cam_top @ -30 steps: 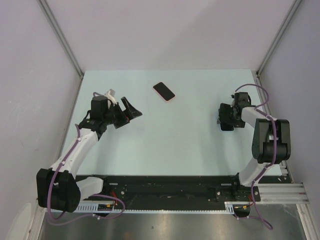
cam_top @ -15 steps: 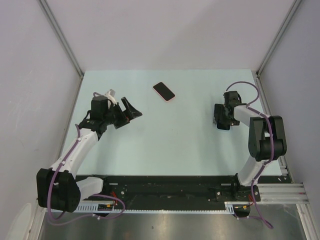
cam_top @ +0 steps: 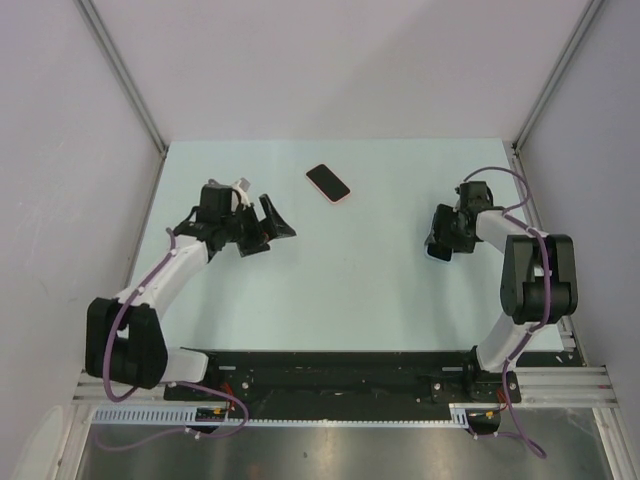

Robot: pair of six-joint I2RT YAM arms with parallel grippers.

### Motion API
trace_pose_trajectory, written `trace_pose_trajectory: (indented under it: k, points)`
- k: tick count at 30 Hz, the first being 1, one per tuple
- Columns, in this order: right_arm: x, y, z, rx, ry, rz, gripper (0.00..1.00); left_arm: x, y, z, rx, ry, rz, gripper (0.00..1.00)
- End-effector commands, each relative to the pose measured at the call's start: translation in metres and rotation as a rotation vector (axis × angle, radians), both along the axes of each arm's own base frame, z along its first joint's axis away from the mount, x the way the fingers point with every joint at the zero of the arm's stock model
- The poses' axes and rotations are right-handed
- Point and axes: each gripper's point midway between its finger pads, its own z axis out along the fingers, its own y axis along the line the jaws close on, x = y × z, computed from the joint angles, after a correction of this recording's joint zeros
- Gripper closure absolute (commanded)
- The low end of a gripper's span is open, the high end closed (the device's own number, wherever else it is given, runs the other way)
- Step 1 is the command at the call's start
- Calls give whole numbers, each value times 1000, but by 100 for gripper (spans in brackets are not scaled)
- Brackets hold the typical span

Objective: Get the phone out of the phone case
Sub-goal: Pick up the phone at the center of the board.

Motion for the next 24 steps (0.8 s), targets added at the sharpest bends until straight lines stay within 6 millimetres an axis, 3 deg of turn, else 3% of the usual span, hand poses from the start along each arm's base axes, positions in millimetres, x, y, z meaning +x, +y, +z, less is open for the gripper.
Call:
trace_pose_trajectory:
  k: [1, 4, 8, 11, 12, 18, 19, 24]
  points:
    - [-24, 64, 20, 231, 34, 72, 76, 0, -33, 8, -69, 27, -112, 0]
    - [-32, 91, 34, 303, 9, 112, 76, 2, -50, 3, -91, 52, -140, 0]
    - [-51, 122, 38, 384, 2, 166, 76, 1, -82, 1, -151, 83, -187, 1]
    - [-63, 146, 44, 430, -8, 219, 76, -4, -112, -12, -183, 145, -251, 2]
    - [-72, 152, 41, 441, 7, 234, 76, -5, -120, -24, -181, 182, -262, 2]
    - [-98, 177, 39, 480, 38, 278, 76, 2, -150, -37, -300, 240, -287, 4]
    - [-104, 182, 37, 486, 51, 292, 76, 2, -152, -48, -293, 269, -283, 4]
    - [-119, 198, 43, 505, 50, 338, 76, 2, -174, -62, -282, 303, -326, 5]
